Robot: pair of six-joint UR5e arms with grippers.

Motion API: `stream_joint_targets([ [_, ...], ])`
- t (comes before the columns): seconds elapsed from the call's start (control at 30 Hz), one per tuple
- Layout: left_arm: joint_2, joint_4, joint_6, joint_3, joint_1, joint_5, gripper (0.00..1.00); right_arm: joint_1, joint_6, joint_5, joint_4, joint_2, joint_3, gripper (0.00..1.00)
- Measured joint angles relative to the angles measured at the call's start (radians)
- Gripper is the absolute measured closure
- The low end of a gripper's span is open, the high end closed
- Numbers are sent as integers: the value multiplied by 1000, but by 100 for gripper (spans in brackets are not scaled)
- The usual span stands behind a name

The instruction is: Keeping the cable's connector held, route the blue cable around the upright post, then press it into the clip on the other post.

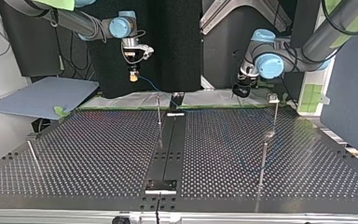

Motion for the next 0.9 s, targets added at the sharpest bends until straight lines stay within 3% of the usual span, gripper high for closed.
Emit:
stream_joint_targets([
  [0.13,39,3,-8,-16,0,-16,0,1,0,-1,0,0,0,100],
  [0.4,85,-5,-11,-36,1,-1,0,2,0,-1,0,0,0,100],
  [0.6,138,-16,-10,-77,8,-32,0,1,1,-1,-2,0,0,100],
  [0.9,228,-99,21,-84,29,-116,0,1,14,-10,-11,0,0,100],
])
